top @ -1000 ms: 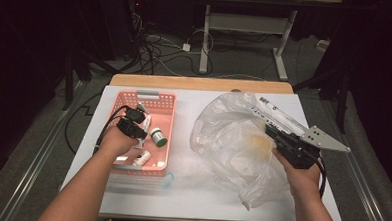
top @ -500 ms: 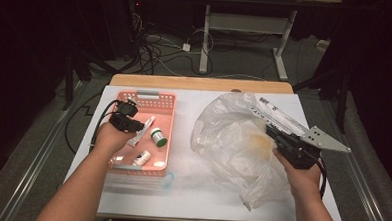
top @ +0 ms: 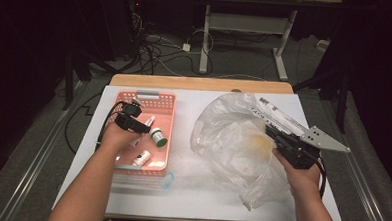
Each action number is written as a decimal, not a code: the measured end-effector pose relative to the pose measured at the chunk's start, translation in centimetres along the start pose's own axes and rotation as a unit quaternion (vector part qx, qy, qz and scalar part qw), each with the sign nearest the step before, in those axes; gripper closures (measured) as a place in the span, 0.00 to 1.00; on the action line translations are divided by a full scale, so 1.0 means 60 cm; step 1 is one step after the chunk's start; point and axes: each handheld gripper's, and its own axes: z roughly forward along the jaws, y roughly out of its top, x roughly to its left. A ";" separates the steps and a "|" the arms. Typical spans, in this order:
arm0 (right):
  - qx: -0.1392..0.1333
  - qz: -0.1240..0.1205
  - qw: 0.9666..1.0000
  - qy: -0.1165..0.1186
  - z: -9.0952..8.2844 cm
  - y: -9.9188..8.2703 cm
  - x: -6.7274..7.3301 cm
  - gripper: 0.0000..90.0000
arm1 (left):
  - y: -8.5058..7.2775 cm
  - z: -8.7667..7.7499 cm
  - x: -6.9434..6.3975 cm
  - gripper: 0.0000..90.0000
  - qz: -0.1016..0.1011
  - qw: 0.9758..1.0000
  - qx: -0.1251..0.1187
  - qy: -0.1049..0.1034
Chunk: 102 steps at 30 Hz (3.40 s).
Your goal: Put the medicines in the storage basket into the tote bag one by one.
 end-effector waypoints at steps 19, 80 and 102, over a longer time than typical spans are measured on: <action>0.004 -0.002 1.000 0.003 0.001 -0.001 0.001 1.00 | -0.002 0.004 0.005 0.75 -0.003 1.000 0.001 -0.001; 0.000 -0.011 1.000 0.016 -0.002 0.005 0.010 1.00 | -0.102 -0.137 -0.127 0.76 0.053 0.979 -0.193 -0.040; 0.004 -0.009 1.000 0.015 -0.003 0.002 0.012 1.00 | -0.154 -0.177 -0.168 0.76 0.067 0.953 -0.285 -0.074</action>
